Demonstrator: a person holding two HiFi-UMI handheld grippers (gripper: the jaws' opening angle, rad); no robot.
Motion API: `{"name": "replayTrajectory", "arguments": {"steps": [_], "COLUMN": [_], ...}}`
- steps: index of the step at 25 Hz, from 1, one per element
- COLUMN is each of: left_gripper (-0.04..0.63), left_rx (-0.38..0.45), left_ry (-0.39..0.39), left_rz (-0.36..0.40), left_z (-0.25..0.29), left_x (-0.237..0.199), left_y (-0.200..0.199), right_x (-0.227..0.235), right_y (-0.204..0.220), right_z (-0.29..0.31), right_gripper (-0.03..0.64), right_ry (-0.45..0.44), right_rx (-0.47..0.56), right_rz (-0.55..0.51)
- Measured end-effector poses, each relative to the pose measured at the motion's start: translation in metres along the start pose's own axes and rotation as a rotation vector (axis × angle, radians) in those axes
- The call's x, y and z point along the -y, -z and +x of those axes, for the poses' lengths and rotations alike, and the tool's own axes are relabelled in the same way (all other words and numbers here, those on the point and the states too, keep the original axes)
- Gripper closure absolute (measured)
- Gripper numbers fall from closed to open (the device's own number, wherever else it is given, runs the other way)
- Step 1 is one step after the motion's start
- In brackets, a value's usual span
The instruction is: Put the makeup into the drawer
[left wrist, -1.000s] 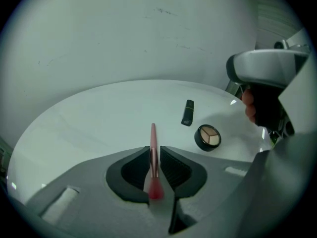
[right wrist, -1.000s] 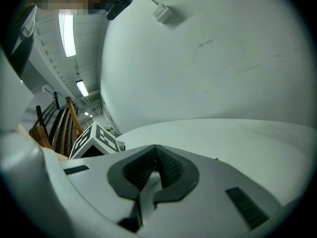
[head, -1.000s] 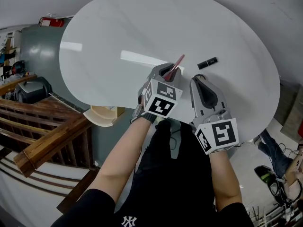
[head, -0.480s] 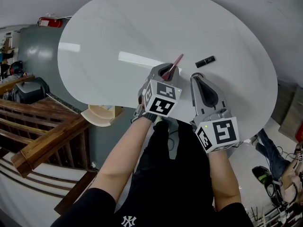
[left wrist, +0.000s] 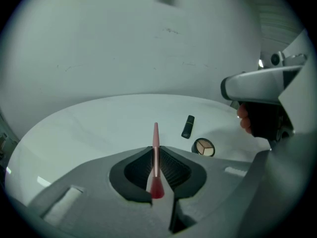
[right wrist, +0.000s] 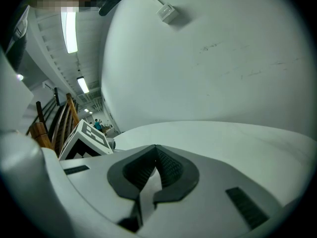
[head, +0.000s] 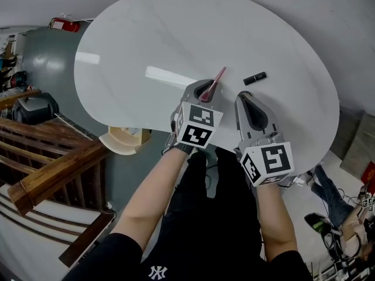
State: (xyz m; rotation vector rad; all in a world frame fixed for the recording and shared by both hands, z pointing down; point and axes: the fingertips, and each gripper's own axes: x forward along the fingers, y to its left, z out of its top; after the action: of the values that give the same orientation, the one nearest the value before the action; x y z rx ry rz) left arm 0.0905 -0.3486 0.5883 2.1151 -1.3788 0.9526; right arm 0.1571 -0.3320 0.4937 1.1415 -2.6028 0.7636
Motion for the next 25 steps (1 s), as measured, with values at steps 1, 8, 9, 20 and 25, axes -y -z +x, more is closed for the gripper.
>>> {"name": "replayTrajectory", "arguments": {"steps": [1, 8, 9, 20, 25], "left_gripper": [0.543, 0.543, 0.543, 0.543, 0.543], "left_rx": [0.012, 0.104, 0.117, 0.263, 0.328], "left_ry": [0.000, -0.009, -0.009, -0.046, -0.062], "left_rz": [-0.009, -0.075, -0.087, -0.165, -0.210], "left_z": [-0.005, -0.046, -0.052, -0.130, -0.172], "left_x": [0.000, -0.005, -0.007, -0.030, -0.041], "left_y": [-0.003, -0.015, -0.016, -0.030, -0.026], "right_x": [-0.002, -0.026, -0.030, -0.083, -0.121], "right_y": [-0.003, -0.011, -0.012, -0.035, -0.040], "right_z": [0.000, 0.001, 0.001, -0.004, -0.004], "right_gripper": [0.601, 0.601, 0.601, 0.601, 0.601], "right_ry": [-0.003, -0.025, -0.028, -0.063, -0.097], "right_rx": [0.002, 0.011, 0.011, 0.041, 0.053], "right_rz": [-0.003, -0.032, -0.037, -0.101, -0.133]}}
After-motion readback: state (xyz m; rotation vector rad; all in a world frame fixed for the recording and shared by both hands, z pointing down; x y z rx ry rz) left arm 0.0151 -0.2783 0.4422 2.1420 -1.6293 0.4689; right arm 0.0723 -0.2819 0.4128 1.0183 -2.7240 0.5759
